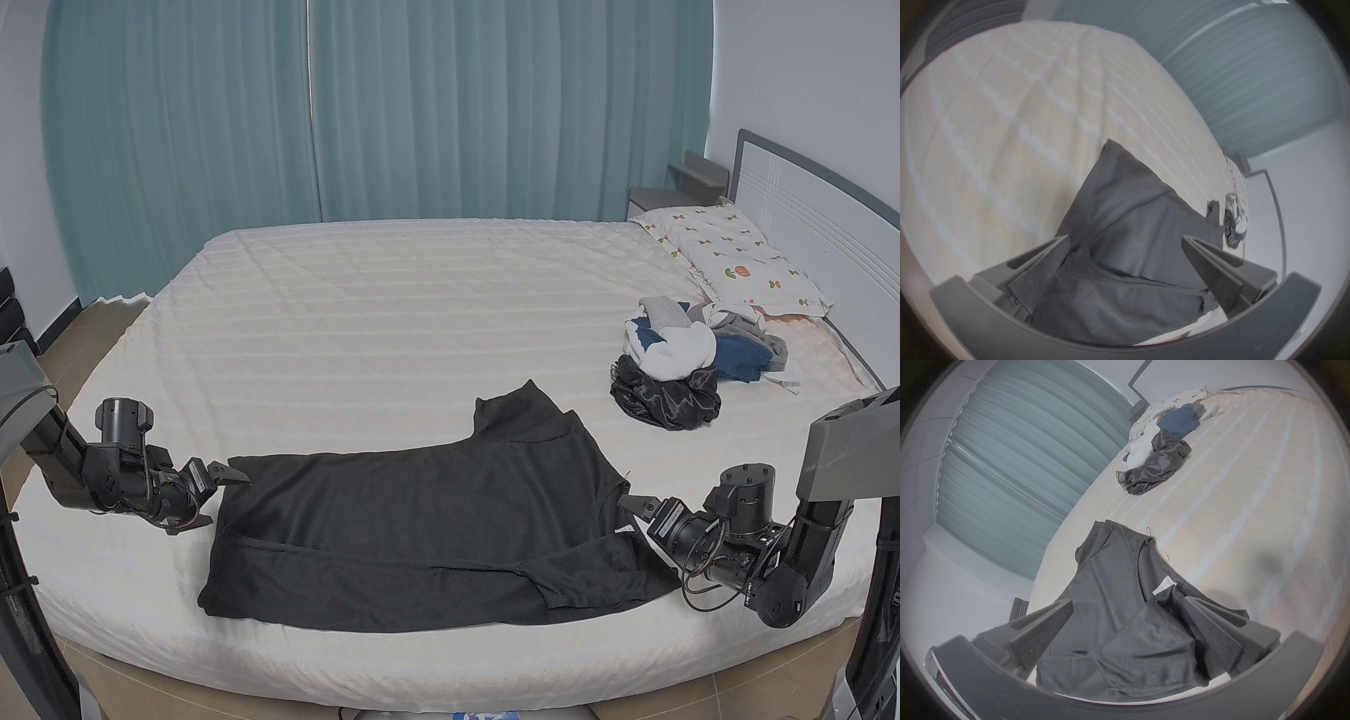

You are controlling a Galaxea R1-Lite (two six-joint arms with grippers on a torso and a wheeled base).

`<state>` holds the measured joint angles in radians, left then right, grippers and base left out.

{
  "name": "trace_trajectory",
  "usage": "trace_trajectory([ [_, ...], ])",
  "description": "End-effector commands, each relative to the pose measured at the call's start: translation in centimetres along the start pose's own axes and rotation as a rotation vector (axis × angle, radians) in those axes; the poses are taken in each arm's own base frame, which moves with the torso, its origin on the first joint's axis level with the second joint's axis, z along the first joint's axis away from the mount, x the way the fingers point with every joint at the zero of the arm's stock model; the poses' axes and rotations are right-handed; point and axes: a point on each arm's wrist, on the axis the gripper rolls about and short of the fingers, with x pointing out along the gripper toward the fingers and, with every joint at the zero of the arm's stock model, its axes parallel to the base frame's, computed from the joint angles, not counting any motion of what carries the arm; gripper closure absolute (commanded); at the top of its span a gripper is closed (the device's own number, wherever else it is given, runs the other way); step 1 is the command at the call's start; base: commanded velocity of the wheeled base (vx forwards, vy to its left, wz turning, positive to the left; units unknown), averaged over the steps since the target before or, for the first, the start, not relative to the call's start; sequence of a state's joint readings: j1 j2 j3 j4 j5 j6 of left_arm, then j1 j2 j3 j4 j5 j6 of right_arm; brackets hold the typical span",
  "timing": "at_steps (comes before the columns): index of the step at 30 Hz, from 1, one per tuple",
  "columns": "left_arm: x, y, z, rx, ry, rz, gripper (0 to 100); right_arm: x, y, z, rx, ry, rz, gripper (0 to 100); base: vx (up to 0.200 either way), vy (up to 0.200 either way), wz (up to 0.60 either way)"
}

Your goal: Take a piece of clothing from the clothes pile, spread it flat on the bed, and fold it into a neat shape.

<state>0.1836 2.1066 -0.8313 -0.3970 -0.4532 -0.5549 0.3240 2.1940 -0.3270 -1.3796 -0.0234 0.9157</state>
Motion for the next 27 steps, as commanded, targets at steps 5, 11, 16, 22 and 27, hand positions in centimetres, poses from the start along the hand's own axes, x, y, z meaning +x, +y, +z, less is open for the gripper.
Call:
trace_trajectory([
  [5, 1.6, 2.2, -2.3, 0.144, -0.011, -0.019, 0, 0.1, -0.2, -0.3, -0.002, 0.008, -0.002, 0, 0.0, 0.0, 0.0],
  [11, 2.0, 2.0, -3.0, 0.172, -0.003, -0.026, 0, 0.2, -0.3, -0.4, -0.002, 0.01, -0.006, 0, 0.0, 0.0, 0.0],
  [16, 2.1, 2.0, -3.5, 0.211, 0.012, -0.023, 100, 0.2, -0.3, -0.4, -0.004, 0.011, -0.007, 0, 0.0, 0.0, 0.0],
  [22, 1.7, 2.2, -4.0, 0.218, 0.012, 0.008, 100, 0.2, -0.3, -0.4, -0.004, 0.011, -0.007, 0, 0.0, 0.0, 0.0],
  [27, 0.9, 2.3, -4.5, 0.205, -0.017, 0.072, 100, 0.4, -0.2, -0.2, -0.052, 0.028, 0.02, 0, 0.0, 0.0, 0.0],
])
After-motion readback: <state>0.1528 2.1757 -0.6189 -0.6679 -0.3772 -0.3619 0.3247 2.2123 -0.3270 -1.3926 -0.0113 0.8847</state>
